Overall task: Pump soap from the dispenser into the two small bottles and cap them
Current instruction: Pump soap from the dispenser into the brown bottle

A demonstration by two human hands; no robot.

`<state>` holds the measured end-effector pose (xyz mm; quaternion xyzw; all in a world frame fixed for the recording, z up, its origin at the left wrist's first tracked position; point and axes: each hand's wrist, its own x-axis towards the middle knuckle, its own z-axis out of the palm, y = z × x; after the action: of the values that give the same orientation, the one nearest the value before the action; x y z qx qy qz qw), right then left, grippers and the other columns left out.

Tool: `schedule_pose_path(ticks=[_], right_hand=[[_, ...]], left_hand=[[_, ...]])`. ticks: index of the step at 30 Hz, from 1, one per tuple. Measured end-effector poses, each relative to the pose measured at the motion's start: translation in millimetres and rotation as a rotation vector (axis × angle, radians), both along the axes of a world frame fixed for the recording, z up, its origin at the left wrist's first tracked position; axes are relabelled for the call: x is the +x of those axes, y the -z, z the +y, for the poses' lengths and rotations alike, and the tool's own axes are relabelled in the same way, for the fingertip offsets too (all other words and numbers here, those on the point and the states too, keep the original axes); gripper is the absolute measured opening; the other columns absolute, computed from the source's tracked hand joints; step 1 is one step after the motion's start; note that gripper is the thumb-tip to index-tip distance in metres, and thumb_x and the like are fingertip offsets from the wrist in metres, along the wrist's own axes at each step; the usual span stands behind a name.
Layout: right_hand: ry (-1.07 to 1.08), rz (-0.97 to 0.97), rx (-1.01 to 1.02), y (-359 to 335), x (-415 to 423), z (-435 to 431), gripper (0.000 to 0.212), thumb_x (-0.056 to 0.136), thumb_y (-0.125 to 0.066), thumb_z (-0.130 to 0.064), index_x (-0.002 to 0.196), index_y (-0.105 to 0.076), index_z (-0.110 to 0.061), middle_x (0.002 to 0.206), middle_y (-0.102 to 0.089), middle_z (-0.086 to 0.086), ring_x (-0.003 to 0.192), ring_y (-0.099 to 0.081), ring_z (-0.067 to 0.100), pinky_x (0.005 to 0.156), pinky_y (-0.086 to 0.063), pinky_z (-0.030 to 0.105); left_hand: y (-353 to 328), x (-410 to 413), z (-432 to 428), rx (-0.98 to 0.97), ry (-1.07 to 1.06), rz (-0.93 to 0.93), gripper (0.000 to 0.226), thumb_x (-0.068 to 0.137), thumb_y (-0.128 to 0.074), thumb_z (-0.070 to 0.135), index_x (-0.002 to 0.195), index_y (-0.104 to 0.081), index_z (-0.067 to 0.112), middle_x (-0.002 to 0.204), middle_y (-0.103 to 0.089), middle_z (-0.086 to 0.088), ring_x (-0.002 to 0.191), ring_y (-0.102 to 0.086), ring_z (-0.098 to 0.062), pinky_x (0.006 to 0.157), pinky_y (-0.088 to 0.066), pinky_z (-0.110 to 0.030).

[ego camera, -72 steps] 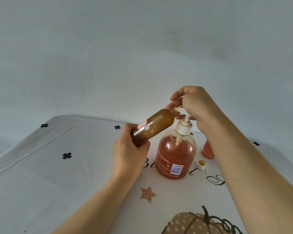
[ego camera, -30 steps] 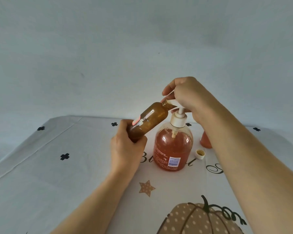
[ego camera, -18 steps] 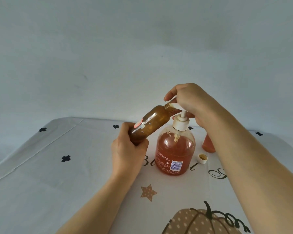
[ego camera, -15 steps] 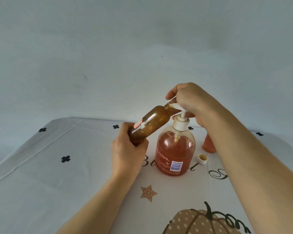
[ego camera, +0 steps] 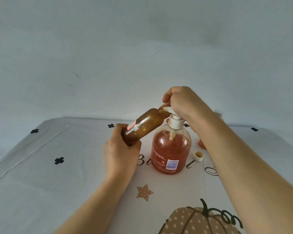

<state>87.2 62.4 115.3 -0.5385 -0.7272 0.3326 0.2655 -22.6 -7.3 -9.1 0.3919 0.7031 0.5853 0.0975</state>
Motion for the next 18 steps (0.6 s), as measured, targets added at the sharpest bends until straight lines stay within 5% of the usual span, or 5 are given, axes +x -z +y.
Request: schedule_pose_path(ticks=[2, 6, 13, 18], right_hand=[[-0.008, -0.002, 0.021, -4.7, 1.6, -1.9, 0.022, 0.096, -0.041, 0.004, 0.095, -0.056, -0.013, 0.094, -0.057, 0.007, 0.069, -0.055, 0.015, 0.062, -0.047, 0.025], [0.018, 0.053, 0.015, -14.9, 4.5, -3.1, 0.031, 0.097, -0.033, 0.005, 0.089, -0.057, -0.012, 0.092, -0.068, 0.009, 0.06, -0.056, 0.014, 0.06, -0.046, 0.025], [0.009, 0.06, 0.01, -16.0, -0.3, -5.8, 0.037, 0.095, -0.034, 0.009, 0.074, -0.053, -0.015, 0.114, -0.071, 0.015, 0.084, -0.062, 0.022, 0.091, -0.057, 0.041], [0.009, 0.003, 0.031, -16.4, -0.9, -8.5, 0.039, 0.095, -0.036, 0.009, 0.071, -0.053, -0.016, 0.116, -0.07, 0.013, 0.096, -0.066, 0.027, 0.096, -0.054, 0.044]], left_hand=[[-1.4, 2.5, -0.5, 0.018, 0.005, 0.012, 0.032, 0.076, -0.063, 0.001, 0.088, -0.05, 0.028, 0.065, -0.055, 0.01, 0.059, -0.054, 0.0, 0.047, -0.036, -0.013], [-2.4, 5.8, -1.3, 0.056, 0.063, 0.044, 0.031, 0.079, -0.063, 0.002, 0.093, -0.05, 0.027, 0.066, -0.056, 0.011, 0.067, -0.055, 0.004, 0.051, -0.041, -0.009], [0.1, 3.8, -0.7, 0.079, 0.071, 0.039, 0.03, 0.08, -0.065, 0.004, 0.091, -0.05, 0.026, 0.065, -0.056, 0.009, 0.061, -0.054, 0.004, 0.051, -0.042, -0.012], [-0.1, 3.4, 0.3, 0.086, 0.066, 0.035, 0.031, 0.079, -0.065, 0.003, 0.089, -0.05, 0.028, 0.063, -0.056, 0.009, 0.063, -0.054, 0.003, 0.051, -0.041, -0.012]])
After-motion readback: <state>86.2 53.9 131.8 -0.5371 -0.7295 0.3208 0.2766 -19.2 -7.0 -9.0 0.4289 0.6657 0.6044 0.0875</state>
